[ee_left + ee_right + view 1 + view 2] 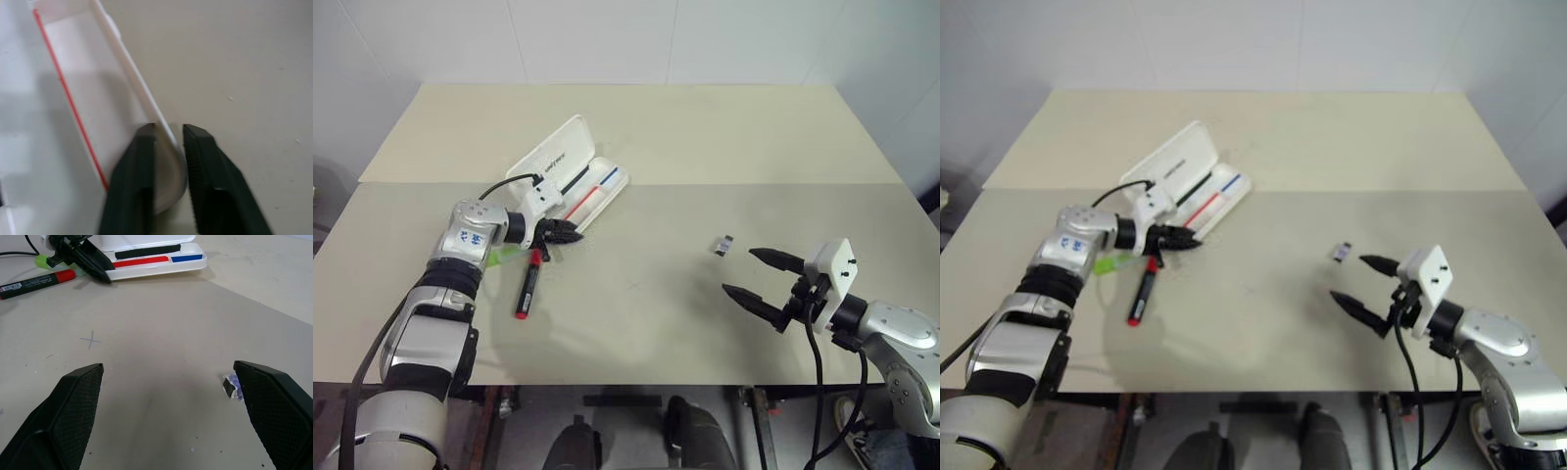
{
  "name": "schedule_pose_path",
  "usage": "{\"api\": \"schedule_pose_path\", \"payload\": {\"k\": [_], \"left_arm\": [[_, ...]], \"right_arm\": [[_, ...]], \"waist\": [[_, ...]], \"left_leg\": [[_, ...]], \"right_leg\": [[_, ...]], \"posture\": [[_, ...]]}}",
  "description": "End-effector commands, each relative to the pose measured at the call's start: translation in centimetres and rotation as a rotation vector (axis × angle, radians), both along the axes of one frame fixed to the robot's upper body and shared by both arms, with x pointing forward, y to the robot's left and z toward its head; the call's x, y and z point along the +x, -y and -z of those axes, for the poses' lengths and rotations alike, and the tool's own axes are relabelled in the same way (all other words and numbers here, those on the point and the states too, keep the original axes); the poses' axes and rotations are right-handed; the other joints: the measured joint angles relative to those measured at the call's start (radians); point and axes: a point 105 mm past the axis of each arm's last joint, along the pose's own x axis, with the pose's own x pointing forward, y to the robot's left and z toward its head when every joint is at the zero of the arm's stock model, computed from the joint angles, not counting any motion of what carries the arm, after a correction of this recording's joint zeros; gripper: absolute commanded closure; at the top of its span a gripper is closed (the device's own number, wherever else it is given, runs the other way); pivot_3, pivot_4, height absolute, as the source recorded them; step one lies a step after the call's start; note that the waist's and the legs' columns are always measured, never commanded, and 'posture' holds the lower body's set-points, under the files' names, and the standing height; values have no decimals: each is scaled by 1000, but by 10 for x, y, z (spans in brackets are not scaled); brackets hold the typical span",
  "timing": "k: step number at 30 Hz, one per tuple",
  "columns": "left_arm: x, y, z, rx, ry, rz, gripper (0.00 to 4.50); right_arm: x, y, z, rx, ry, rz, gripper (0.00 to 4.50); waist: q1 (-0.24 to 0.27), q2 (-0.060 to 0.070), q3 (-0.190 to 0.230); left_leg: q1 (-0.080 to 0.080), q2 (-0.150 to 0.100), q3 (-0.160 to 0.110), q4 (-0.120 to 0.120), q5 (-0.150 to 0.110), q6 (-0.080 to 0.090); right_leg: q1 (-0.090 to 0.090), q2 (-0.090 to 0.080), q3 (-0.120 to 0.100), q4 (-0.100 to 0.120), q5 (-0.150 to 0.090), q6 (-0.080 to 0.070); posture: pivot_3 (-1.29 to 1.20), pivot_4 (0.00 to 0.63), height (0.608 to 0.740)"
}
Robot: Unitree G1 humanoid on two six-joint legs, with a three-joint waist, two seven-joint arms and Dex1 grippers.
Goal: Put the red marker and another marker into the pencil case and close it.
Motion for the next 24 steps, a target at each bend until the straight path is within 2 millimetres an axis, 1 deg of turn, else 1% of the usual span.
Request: {"api": "schedule_pose_path", "payload": {"k": [1,2,7,10,12,15,20,24], "left_arm": [[2,-6,5,18,-1,-24,4392],[3,-7,3,18,15,-23,4497],[6,-7,-8,22,78,-8,4497],[5,-5,-23,45,161,43,4497],[4,-4,-29,57,191,69,4497],[-2,-1,-36,69,212,124,4497],[-17,2,-45,95,222,229,4497],[-28,8,-48,148,206,305,4497]], "right_arm": [[1,-1,-13,-8,57,-12,0],[2,-2,-13,-9,58,-12,0],[7,-1,-14,-14,63,-13,0],[9,0,-15,-20,67,-17,0],[10,1,-16,-22,68,-19,0],[12,2,-17,-24,70,-26,0],[15,-1,-18,-27,73,-39,0],[17,-4,-19,-34,75,-45,0]], "waist": [[8,0,0],[12,0,0],[14,0,0],[15,-1,0],[15,-1,0],[15,-2,1],[15,-2,1],[16,-3,1]], "left_leg": [[0,0,0,0,0,0],[0,0,0,1,1,1],[-1,0,1,2,4,1],[-1,0,1,2,5,1],[-2,0,1,2,5,1],[-2,0,2,2,4,1],[-2,0,2,2,4,2],[-3,0,3,2,3,3]], "right_leg": [[0,0,0,0,1,0],[0,0,0,0,2,0],[1,0,2,-2,7,-2],[0,0,2,-2,8,-2],[0,0,2,-2,8,-2],[-2,0,2,-3,8,-2],[-4,0,1,-5,8,-2],[-4,0,1,-6,8,-1]], "posture": [[0,150,740],[0,150,740],[0,150,740],[0,150,740],[0,150,740],[0,150,740],[0,150,740],[0,150,740]]}}
